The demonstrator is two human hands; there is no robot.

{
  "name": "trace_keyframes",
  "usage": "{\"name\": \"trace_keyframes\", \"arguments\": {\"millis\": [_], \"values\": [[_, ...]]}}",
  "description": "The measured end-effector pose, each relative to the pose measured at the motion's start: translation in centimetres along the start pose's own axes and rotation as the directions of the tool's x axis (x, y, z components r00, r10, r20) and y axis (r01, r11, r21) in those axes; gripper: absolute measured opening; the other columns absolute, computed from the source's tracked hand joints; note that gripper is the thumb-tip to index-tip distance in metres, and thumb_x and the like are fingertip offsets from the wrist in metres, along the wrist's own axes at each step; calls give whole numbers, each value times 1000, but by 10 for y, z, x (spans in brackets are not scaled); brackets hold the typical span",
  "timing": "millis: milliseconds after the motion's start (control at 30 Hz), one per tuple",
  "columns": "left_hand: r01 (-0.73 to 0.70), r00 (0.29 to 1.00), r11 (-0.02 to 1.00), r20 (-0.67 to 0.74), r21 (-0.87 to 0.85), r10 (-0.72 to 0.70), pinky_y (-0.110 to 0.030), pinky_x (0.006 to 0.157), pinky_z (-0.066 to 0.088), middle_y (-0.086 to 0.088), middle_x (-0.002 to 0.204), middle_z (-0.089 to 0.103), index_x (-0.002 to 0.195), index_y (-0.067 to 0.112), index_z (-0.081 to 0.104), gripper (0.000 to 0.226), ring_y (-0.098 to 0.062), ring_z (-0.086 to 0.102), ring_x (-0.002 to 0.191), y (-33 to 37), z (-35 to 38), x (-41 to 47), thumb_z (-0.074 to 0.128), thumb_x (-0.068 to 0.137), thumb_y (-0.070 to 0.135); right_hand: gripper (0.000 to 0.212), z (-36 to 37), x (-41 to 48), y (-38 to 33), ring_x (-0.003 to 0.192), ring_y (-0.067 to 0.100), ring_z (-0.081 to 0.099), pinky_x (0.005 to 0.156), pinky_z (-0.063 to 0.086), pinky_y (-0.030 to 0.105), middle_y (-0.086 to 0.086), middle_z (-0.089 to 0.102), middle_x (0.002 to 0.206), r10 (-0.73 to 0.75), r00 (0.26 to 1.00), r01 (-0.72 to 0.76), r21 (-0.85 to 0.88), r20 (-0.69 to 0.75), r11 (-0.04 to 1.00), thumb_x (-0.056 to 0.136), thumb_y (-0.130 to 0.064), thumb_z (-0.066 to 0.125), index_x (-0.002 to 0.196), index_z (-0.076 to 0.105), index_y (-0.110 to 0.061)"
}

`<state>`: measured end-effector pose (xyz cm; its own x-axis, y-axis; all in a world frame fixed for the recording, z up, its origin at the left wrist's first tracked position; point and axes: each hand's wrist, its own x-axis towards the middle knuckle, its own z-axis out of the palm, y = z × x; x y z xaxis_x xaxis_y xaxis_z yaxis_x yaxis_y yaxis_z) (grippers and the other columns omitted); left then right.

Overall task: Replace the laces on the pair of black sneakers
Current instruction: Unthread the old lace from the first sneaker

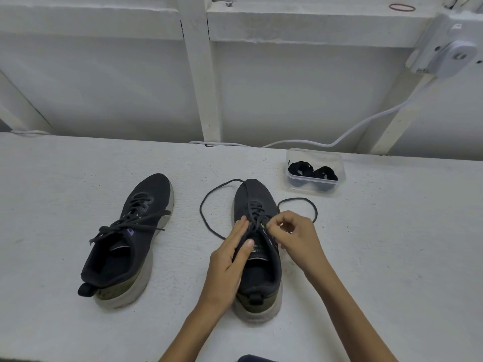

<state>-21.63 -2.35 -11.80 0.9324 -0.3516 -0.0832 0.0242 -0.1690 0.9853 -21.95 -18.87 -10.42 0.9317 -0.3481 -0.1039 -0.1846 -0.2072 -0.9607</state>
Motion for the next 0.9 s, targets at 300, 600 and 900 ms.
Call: {"name": "trace_keyframes", "arguments": {"millis": [300,600,900], "values": [[0,1000,1000,-19,-10,-1,-19,114,30,22,144,46,136,37,47,41,11,37,134,-1,2,0,54,97,25,25,-11,1,-9,53,10,50,46,38,23,-9,57,54,116,988,-122,60,97,991,87,-30,72,83,71,-5],[-10,1000,1000,-25,-6,9,-17,114,29,22,145,46,132,42,47,39,10,36,134,-2,1,-1,53,98,25,16,-23,8,-11,55,15,48,47,37,21,-5,66,66,115,986,-76,280,-122,957,88,-17,71,75,73,-9],[-10,999,1000,-35,-19,9,-15,112,30,20,144,47,136,34,48,40,9,38,134,-2,2,-1,53,98,23,14,-18,4,-6,50,12,48,45,33,21,1,60,61,117,992,-102,218,-56,971,84,-14,74,72,71,-6]]}}
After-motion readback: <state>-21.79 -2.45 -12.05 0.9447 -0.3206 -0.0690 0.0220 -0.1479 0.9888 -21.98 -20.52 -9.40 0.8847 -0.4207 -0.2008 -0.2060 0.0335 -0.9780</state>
